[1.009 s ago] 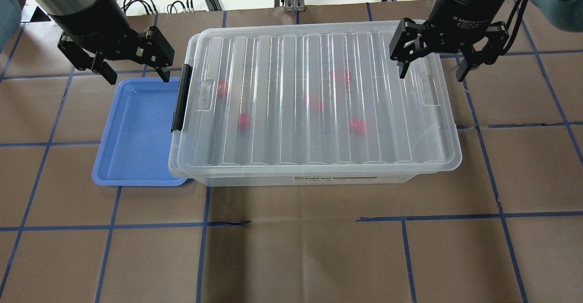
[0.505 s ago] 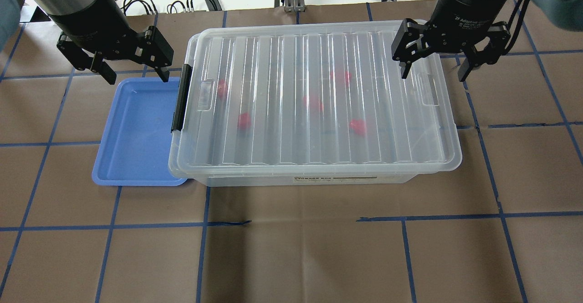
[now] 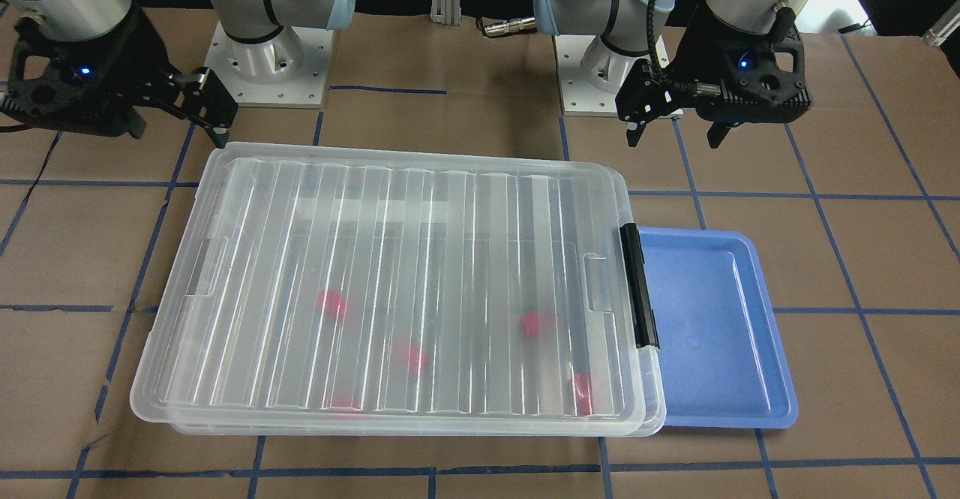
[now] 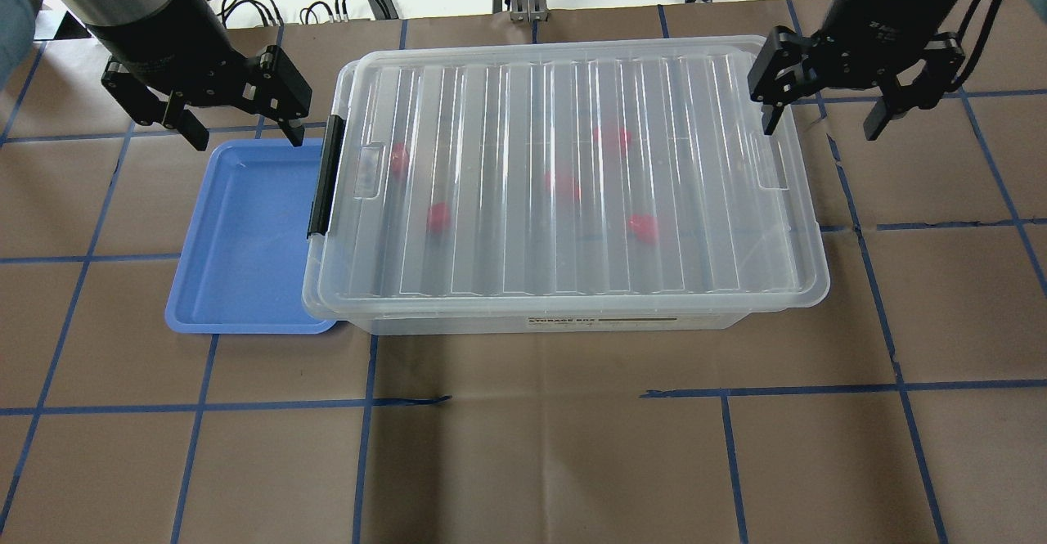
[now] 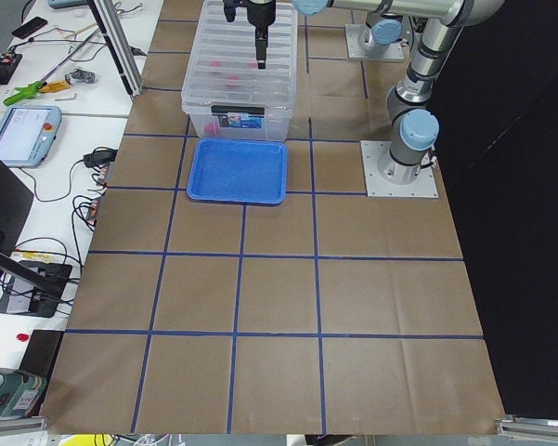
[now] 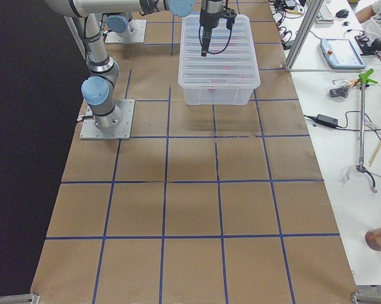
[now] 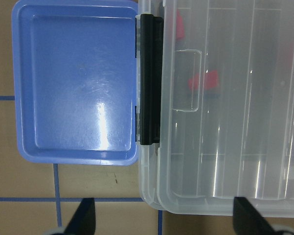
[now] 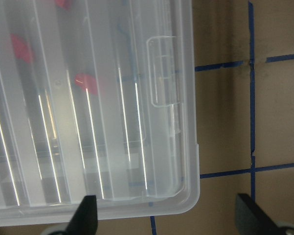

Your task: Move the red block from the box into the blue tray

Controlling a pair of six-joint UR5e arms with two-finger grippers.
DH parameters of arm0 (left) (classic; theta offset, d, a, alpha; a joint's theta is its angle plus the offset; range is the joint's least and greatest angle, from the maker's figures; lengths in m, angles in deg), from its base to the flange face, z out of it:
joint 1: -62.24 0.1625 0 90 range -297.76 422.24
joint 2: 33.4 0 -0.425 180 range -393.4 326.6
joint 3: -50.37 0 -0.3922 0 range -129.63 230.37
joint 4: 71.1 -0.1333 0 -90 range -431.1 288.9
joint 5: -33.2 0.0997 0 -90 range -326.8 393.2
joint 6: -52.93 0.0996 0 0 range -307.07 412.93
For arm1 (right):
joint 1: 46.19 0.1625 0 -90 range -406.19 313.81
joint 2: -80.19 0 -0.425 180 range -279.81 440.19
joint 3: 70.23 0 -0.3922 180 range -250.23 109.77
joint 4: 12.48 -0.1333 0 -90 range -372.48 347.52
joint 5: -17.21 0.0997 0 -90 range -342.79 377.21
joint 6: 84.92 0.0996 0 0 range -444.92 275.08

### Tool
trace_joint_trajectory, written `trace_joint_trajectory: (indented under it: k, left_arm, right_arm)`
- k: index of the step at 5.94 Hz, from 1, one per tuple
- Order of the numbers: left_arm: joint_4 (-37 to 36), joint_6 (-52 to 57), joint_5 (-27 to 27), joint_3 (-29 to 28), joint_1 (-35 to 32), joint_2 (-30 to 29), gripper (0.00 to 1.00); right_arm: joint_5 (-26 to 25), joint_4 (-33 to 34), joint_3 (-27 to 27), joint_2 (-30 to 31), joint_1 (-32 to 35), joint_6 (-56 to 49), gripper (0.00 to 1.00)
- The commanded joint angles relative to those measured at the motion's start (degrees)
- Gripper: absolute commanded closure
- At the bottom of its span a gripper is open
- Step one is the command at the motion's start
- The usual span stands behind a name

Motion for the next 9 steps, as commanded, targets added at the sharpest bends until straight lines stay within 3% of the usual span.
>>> trace_joint_trajectory:
  k: [1, 4, 6, 9]
  left_arm:
    - [0.0, 0.0, 0.0, 0.0, 0.0, 0.0, 0.02]
    - [0.0, 0.0, 0.0, 0.0, 0.0, 0.0, 0.02]
    - [0.0, 0.0, 0.0, 0.0, 0.0, 0.0, 0.02]
    - [0.0, 0.0, 0.0, 0.0, 0.0, 0.1, 0.02]
  right_arm:
    - [0.3, 1.6, 3.9, 0.1, -6.5, -5.2, 0.00]
    - [0.8, 19.1, 16.4, -0.7, -6.0, -2.4, 0.00]
    - [0.7, 28.9, 21.5, -2.6, -6.0, -3.6, 0.00]
    - [0.2, 30.9, 21.8, -3.0, -6.1, -10.3, 0.00]
